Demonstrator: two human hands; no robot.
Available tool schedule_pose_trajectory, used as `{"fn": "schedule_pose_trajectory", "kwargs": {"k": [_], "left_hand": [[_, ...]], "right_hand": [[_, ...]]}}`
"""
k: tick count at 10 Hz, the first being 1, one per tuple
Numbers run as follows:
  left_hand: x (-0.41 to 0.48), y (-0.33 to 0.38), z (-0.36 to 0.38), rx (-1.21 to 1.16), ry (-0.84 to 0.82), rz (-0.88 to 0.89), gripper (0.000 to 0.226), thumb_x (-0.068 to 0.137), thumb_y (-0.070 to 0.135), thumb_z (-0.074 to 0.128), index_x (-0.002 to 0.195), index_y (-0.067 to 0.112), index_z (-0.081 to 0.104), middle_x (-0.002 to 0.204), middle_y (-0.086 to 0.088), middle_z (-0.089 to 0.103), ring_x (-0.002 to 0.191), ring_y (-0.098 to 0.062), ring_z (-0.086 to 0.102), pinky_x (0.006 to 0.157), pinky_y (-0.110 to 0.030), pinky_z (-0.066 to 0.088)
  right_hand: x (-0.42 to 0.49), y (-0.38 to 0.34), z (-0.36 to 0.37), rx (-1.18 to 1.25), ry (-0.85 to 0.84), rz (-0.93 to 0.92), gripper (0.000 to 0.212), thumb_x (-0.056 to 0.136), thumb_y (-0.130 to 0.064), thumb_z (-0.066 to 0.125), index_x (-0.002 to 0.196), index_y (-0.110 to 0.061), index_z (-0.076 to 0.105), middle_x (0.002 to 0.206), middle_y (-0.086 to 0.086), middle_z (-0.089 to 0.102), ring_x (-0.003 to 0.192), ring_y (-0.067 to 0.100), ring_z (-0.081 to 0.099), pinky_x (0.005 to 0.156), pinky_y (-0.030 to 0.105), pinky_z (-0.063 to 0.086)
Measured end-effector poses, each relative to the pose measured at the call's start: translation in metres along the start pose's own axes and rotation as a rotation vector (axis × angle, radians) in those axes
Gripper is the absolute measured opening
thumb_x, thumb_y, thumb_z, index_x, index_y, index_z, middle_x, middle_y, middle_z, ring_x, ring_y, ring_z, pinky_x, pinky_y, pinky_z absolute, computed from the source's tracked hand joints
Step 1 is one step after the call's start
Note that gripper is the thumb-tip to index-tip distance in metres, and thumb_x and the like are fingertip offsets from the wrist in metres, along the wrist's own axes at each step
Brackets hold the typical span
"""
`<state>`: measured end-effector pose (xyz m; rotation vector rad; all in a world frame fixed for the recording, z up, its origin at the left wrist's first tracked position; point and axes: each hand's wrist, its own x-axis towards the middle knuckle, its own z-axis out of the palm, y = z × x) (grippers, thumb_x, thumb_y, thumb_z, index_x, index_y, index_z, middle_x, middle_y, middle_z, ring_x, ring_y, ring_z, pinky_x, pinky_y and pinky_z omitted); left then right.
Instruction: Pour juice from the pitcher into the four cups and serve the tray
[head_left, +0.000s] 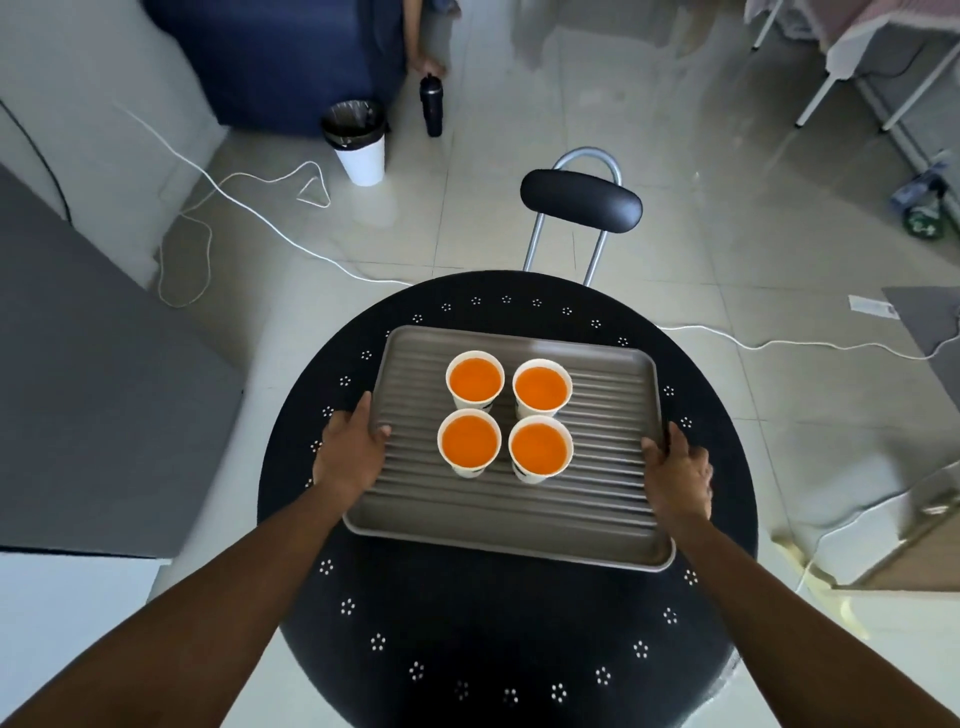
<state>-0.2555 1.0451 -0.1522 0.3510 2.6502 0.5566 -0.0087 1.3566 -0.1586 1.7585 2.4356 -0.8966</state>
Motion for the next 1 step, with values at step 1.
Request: {"fn": "schedule_pose_trajectory", "kwargs": {"k": [1], "left_hand": [[-0.0233, -0.007, -0.0001, 0.087, 0.135, 0.111, 0.052, 0.097, 0.039, 0.046, 0.146, 0.03, 0.032, 0.129, -0.013, 0.044, 0.119, -0.031, 0.045, 0.094, -0.049, 0.046]], "right_hand": [[-0.0123, -0.0023, 0.0002, -0.031, 0.081, -0.024, 0.061, 0.1, -0.049, 0.039, 0.154, -0.023, 0.03, 0.145, 0.022, 0.038, 0.133, 0.041, 0.035, 0.11, 0.056, 0.027]]}}
